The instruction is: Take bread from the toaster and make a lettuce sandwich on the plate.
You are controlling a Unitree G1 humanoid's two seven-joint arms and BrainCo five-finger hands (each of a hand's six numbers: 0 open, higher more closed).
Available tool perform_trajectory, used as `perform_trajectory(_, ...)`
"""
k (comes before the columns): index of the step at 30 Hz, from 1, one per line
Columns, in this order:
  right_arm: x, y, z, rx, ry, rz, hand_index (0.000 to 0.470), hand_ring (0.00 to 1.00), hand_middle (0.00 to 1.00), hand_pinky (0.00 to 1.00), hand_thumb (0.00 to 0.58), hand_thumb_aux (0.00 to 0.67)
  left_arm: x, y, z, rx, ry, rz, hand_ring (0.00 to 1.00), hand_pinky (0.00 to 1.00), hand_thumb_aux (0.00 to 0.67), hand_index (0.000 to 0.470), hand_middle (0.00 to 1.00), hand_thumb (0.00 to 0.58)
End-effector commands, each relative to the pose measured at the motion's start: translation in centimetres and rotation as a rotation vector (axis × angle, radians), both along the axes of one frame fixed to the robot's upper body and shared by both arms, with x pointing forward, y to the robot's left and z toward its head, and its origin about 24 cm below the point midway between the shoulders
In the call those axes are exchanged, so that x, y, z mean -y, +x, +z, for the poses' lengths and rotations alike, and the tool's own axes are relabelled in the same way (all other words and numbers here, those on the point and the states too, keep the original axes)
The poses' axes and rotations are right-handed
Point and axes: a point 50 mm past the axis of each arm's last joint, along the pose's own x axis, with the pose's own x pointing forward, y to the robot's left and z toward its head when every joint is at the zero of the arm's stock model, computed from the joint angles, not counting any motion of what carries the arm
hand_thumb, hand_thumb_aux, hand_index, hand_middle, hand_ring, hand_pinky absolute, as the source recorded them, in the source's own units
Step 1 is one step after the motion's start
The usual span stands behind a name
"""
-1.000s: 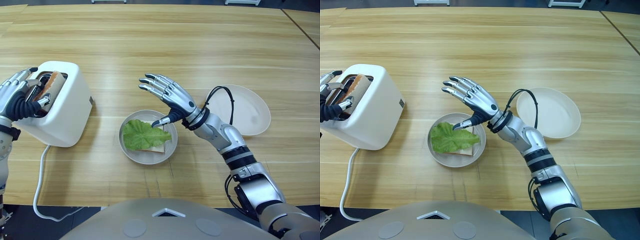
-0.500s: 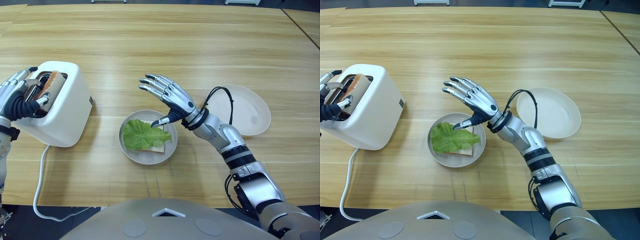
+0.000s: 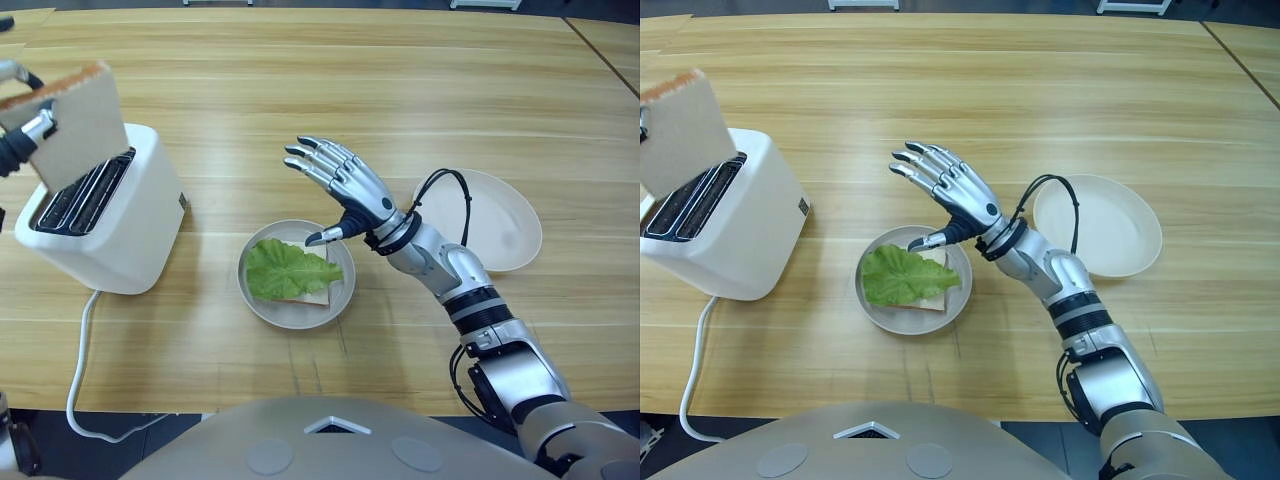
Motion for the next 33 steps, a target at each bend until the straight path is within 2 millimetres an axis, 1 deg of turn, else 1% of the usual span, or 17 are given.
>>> perform_trajectory(1,1.3,0.8,1.2,0.049,0.023,-0.059,0.0,0.0,0.0,0.0,0.0,0.0,0.8,0.3,2.2,0.088,-0.024,-0.058,0.0,0.0,0.67,0.47,0.0,0.58)
perform_trajectory(3,2.0,1.0,1.8,0.074,0.044,-0.089,0.0,0.0,0.0,0.0,0.0,0.0,1.4,0.7,2.6,0.096,-0.054,-0.108,0.0,0.0,0.67,0.47,0.0,0.58)
perform_trajectory(4,2.6,1.1,2.2,0.089,0.06,-0.109,0.0,0.0,0.0,0.0,0.0,0.0,2.0,1.0,2.7,0.09,-0.088,-0.157,0.0,0.0,0.67,0.47,0.0,0.58)
perform_trajectory(6,3.8,1.4,3.1,0.123,0.088,-0.154,0.0,0.0,0.0,0.0,0.0,0.0,3.7,1.7,2.6,0.06,-0.152,-0.273,0.0,0.0,0.67,0.47,0.0,0.58)
perform_trajectory(8,5.6,1.6,4.2,0.174,0.13,-0.222,0.0,0.0,0.0,0.0,0.0,0.0,5.8,2.5,1.9,-0.011,-0.215,-0.408,0.0,0.0,0.67,0.47,0.0,0.58)
perform_trajectory(10,7.6,1.8,5.5,0.235,0.168,-0.306,0.0,0.0,0.0,0.0,0.0,0.0,7.9,3.4,0.7,-0.114,-0.265,-0.527,0.0,0.0,0.67,0.47,0.0,0.58)
perform_trajectory(12,9.4,1.9,6.6,0.3,0.197,-0.392,0.0,0.0,0.0,0.0,0.0,0.0,10.1,4.0,-1.3,-0.246,-0.293,-0.635,0.0,0.0,0.67,0.47,0.0,0.58)
perform_trajectory(15,10.8,1.8,7.3,0.34,0.216,-0.461,0.0,0.0,0.0,0.0,0.0,0.0,12.6,4.2,-3.8,-0.406,-0.329,-0.751,0.0,0.0,0.67,0.47,0.0,0.58)
perform_trajectory(19,10.7,1.8,6.9,0.339,0.207,-0.473,0.0,0.0,0.0,0.0,0.0,0.0,14.9,4.3,-7.5,-0.601,-0.39,-0.836,0.0,0.0,0.67,0.47,0.0,0.58)
perform_trajectory(20,10.5,1.8,6.8,0.339,0.201,-0.471,0.0,0.0,0.0,0.0,0.0,0.0,15.3,4.2,-8.4,-0.648,-0.418,-0.852,0.0,0.0,0.67,0.47,0.0,0.58)
perform_trajectory(23,10.0,1.8,6.5,0.332,0.187,-0.454,0.0,0.0,0.0,0.0,0.0,0.0,15.9,3.5,-11.2,-0.772,-0.43,-0.87,0.0,0.0,0.67,0.47,0.0,0.58)
perform_trajectory(30,9.6,1.9,5.8,0.325,0.153,-0.445,0.0,0.0,0.0,0.0,0.0,0.0,16.4,3.0,-14.7,-0.892,-0.512,-0.837,0.0,0.0,0.67,0.47,0.0,0.58)
perform_trajectory(33,9.3,1.9,5.5,0.318,0.136,-0.435,0.0,0.0,0.0,0.0,0.0,0.0,16.3,3.0,-15.8,-0.903,-0.551,-0.804,0.0,0.0,0.67,0.47,0.0,0.58)
